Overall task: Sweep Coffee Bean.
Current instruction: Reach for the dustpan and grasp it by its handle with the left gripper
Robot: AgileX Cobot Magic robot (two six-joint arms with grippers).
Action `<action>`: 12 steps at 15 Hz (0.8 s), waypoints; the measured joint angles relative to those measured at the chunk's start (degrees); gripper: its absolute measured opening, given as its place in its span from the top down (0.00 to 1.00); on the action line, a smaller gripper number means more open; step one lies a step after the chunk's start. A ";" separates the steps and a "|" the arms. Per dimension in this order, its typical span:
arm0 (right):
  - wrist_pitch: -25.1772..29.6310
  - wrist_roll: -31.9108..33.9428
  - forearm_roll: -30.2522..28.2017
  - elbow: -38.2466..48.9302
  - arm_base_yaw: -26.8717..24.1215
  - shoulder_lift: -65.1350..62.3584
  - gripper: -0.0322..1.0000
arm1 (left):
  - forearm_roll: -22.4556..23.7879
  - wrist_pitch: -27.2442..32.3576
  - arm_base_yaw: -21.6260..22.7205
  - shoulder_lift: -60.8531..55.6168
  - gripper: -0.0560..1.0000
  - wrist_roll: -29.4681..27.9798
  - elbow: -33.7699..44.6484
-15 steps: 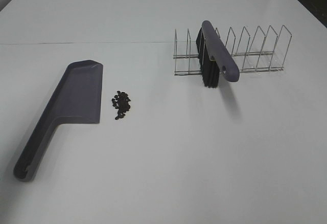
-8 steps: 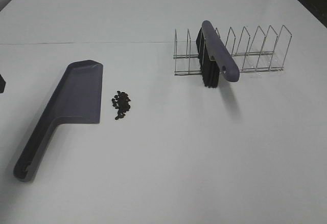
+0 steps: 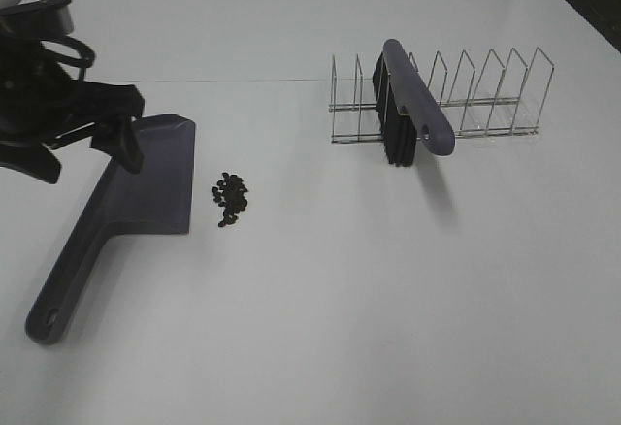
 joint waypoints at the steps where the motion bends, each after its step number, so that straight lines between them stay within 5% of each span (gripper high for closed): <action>1: 0.00 0.00 0.00 0.00 0.00 0.00 0.23 | 0.00 -0.06 -1.32 2.46 0.24 -1.20 -2.01; 4: 0.00 0.00 0.00 0.00 0.00 0.00 0.23 | 1.09 2.23 -2.18 7.16 0.24 -4.07 -5.73; 9: 0.00 0.00 0.00 0.00 0.00 0.00 0.23 | 15.81 20.05 0.74 8.94 0.24 -9.57 -5.67; 12: 0.00 0.00 0.00 0.00 0.00 0.00 0.23 | 12.03 16.10 4.01 8.82 0.24 -8.54 -1.38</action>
